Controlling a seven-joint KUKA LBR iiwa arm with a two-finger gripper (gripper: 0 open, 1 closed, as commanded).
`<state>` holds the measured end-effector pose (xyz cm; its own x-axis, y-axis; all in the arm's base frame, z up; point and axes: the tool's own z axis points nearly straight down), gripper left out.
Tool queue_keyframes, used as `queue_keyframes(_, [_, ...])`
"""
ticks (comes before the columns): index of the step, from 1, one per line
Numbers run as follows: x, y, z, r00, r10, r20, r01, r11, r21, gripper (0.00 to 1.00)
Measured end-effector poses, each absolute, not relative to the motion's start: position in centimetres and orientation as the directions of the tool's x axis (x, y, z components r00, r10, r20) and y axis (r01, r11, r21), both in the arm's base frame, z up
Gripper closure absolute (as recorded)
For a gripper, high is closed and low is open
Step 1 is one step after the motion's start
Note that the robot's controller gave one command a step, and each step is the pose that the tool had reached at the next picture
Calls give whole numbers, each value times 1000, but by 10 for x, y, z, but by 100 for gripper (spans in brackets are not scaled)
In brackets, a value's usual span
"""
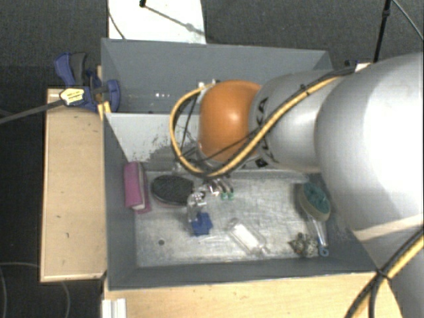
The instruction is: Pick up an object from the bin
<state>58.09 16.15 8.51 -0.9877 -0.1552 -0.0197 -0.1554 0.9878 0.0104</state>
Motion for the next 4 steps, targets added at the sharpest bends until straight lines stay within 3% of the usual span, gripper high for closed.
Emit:
queue_keyframes(1, [576,156,78,-988,-157,-7,-157,988,1,100])
queue_keyframes(2, [521,129,267,-927,-375,-11,-375,927,-2,100])
queue_keyframes(3, [521,129,263,-927,-376,-4,-376,927,0,0])
queue_keyframes(4, [504,143,133,-860,-511,5,-511,860,3,0])
